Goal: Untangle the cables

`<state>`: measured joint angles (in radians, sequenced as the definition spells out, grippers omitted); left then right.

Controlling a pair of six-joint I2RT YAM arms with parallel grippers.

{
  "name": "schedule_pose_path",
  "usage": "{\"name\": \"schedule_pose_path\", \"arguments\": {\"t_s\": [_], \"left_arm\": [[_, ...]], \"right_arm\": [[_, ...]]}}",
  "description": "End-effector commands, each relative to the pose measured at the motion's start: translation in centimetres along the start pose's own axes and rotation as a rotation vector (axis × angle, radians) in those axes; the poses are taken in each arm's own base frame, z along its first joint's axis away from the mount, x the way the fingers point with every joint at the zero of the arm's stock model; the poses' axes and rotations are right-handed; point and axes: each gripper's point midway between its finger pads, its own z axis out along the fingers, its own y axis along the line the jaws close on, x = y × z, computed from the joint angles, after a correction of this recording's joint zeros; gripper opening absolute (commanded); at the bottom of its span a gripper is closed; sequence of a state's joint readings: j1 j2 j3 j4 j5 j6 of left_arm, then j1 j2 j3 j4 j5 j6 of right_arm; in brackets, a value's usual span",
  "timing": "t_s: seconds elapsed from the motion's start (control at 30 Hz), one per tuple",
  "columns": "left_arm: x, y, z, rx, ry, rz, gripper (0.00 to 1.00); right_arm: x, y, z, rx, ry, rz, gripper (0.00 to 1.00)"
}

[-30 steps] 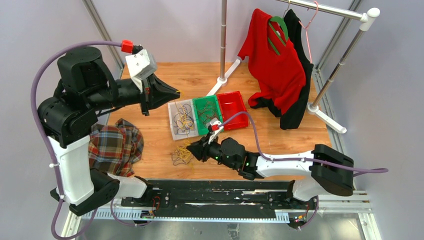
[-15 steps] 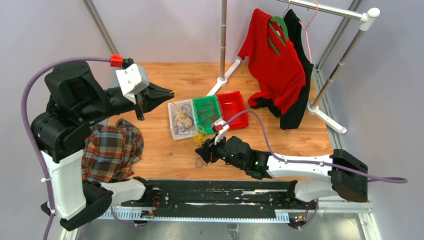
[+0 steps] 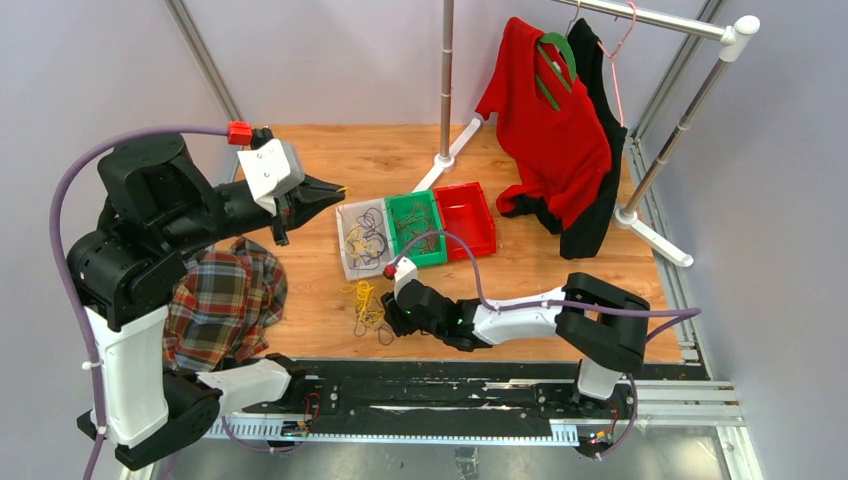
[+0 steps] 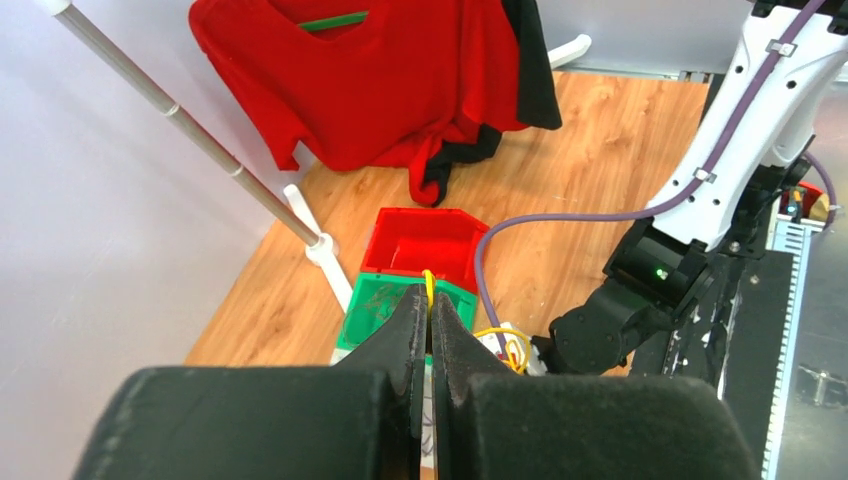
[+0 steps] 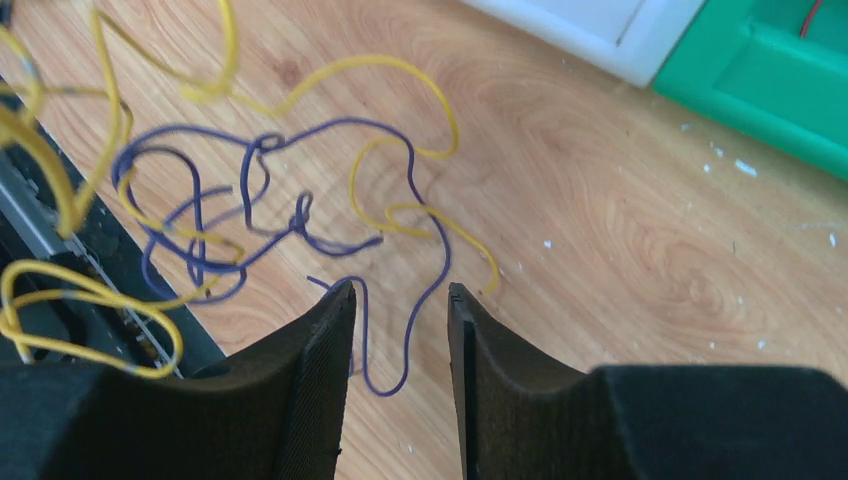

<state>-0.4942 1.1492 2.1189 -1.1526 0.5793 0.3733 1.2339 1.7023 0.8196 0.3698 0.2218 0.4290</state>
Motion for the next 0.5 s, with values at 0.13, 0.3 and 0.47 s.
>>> {"name": "schedule_pose_path", "arguments": {"t_s": [0.13, 0.3, 0.47], "left_arm": [[1.0, 0.0, -0.5, -0.029, 0.015, 0.039, 0.0], [1.7, 0.1, -0.7, -0.047, 0.031, 0.056, 0.0], [1.8, 0.6, -1.2, -0.08, 0.041, 0.094, 0.0]], "right_arm": [[-4.3, 2.5, 2.1, -0.022, -0.148, -0.042, 0.37], [-2.6, 3.4, 4.1, -0.061, -0.116, -0.046, 0.33], [-1.2, 2.6, 4.7, -0.036, -0.09, -0.038, 0.15]]}}
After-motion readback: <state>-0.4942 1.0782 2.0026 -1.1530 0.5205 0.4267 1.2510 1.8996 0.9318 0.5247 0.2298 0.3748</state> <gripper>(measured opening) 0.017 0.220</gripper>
